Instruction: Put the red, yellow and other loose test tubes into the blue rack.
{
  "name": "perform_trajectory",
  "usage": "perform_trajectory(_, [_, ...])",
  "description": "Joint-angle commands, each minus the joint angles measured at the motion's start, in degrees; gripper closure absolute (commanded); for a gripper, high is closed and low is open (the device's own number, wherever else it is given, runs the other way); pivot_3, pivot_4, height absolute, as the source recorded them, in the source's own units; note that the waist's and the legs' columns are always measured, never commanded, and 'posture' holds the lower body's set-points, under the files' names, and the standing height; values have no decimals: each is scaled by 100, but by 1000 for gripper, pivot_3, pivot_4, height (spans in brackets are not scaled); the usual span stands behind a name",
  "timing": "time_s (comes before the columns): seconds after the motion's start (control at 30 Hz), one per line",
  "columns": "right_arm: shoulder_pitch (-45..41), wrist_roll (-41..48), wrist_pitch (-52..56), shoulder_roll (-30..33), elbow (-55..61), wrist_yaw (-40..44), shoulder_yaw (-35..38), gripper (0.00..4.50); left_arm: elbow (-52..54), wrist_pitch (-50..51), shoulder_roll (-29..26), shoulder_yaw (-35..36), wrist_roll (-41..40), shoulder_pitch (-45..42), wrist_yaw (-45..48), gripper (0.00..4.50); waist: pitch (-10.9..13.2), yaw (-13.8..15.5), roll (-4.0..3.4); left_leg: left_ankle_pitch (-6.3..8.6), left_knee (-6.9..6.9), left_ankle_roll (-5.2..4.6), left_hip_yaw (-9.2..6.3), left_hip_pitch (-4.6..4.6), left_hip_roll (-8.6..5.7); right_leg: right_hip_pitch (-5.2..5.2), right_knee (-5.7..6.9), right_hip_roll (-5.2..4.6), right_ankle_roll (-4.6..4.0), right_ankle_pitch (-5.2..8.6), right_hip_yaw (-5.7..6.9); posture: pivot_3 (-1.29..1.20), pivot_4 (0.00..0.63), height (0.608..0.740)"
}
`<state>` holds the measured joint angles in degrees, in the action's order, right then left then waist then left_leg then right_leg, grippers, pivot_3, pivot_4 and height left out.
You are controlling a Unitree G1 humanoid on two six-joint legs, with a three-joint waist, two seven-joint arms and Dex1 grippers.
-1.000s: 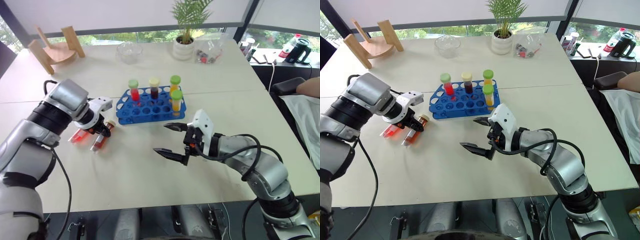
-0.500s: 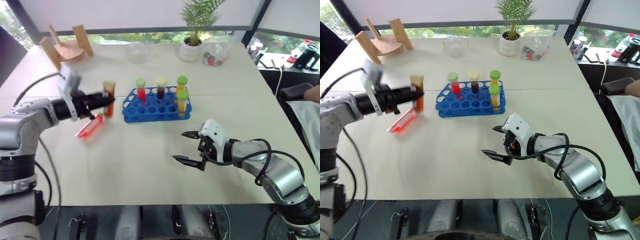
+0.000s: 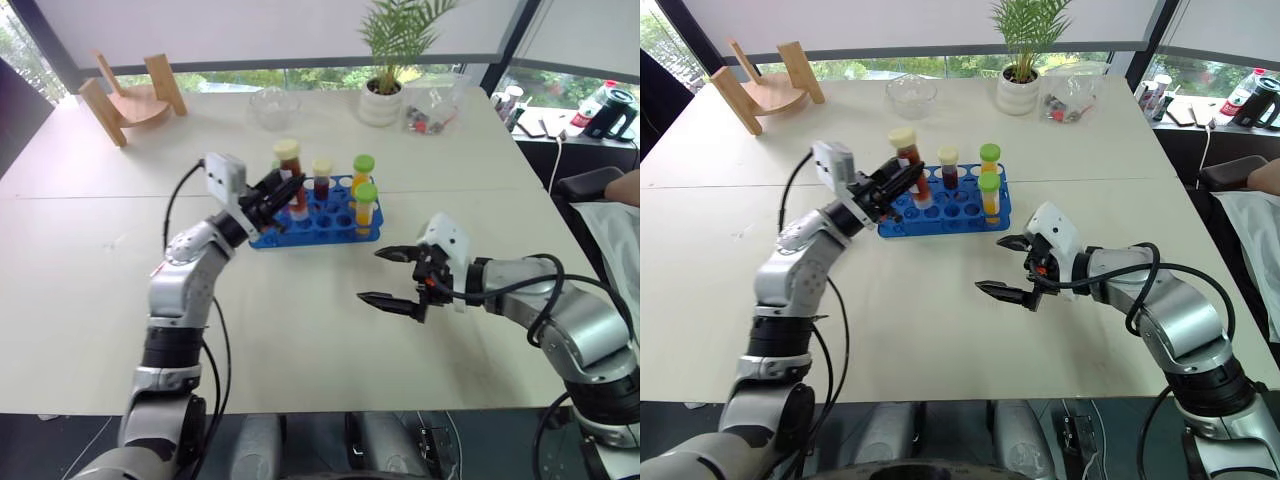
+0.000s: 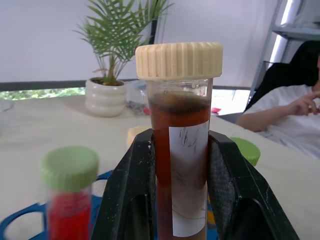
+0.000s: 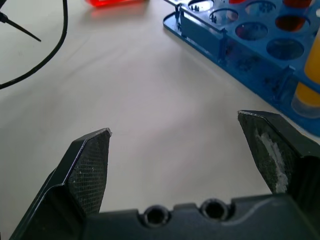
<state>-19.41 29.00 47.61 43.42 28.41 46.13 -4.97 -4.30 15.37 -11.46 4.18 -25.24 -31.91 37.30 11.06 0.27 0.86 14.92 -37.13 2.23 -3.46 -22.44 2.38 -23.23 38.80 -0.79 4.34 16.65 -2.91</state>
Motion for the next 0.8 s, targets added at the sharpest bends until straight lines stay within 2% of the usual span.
perform_trajectory(0.03, [-30,58,4,30,234,-107,233,0,-389,-476,111,-78,117,-239,174,3668,0,-11,0,0,0,0,0,1,0,0,0,0,0,0,0,0,150,740])
perform_trajectory(0.3, [21,63,66,-69,339,-439,358,0,-1637,-1182,380,-313,492,-619,438,3668,0,-20,0,0,2,0,-1,0,-1,1,-5,3,1,0,1,0,150,740])
perform_trajectory(0.8, [70,109,137,-297,508,-809,264,0,-2228,-1808,358,-396,988,-754,502,3668,0,-91,0,0,3,-1,-2,0,-1,3,-9,2,2,0,2,0,150,740])
